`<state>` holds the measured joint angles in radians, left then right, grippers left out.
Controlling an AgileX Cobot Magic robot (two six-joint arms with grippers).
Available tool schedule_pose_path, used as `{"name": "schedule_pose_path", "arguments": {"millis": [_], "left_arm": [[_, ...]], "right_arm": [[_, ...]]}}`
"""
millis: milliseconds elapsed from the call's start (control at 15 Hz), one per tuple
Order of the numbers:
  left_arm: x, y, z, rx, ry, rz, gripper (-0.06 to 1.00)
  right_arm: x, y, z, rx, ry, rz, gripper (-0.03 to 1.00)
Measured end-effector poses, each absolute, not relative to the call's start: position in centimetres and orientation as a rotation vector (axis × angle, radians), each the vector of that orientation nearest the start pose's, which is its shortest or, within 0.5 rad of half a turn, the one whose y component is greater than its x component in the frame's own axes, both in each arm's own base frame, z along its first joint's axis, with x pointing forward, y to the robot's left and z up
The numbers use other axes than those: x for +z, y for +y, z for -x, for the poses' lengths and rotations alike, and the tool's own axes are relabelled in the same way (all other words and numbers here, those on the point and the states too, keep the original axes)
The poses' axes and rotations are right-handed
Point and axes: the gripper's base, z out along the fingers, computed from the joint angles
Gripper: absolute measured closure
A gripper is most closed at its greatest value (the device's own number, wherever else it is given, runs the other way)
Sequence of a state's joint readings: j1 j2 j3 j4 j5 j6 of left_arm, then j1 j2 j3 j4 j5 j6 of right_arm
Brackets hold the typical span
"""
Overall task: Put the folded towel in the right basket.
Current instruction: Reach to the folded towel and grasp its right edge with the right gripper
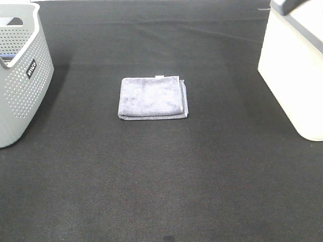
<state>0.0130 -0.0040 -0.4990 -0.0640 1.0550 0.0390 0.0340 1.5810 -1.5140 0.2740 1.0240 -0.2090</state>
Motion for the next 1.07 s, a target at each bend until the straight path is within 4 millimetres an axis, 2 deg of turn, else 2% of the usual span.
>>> {"name": "schedule_pose_path", "arguments": {"millis": [133, 200, 267, 400, 733, 867, 1000, 1067], "left_arm": [[27.8, -0.5, 0.5, -0.044, 2.034, -0.029, -0.02], [27.8, -0.5, 0.5, -0.044, 2.034, -0.029, -0.02], [27.8, -0.5, 0.5, -0.044, 2.034, -0.029, -0.02], [27.8, -0.5, 0.5, -0.044, 2.034, -0.029, -0.02], [27.8, -0.5, 0.5, -0.044, 2.034, -0.029, -0.02], [27.8, -0.5, 0.5, -0.044, 2.034, -0.029, -0.02], [27.8, -0.5, 0.5, -0.044, 2.034, -0.029, -0.02], [27.8, -0.5, 0.5, -0.044, 2.034, -0.029, -0.02]], "right_arm": [[34.3, 4.8, -37.3, 0.341, 2.588, 0.261, 0.16], [33.7, 6.1, -38.6, 0.351, 2.602, 0.306, 0.16], [32.4, 8.3, -40.2, 0.376, 2.622, 0.373, 0.16], [30.3, 10.7, -42.2, 0.411, 2.652, 0.432, 0.16], [24.7, 12.6, -46.8, 0.569, 2.731, 0.415, 0.16], [21.5, 13.1, -48.1, 0.61, 2.775, 0.401, 0.16], [17.3, 13.5, -49.4, 0.644, 2.831, 0.384, 0.16], [16.1, 13.7, -49.9, 0.664, 2.839, 0.375, 0.16]]}}
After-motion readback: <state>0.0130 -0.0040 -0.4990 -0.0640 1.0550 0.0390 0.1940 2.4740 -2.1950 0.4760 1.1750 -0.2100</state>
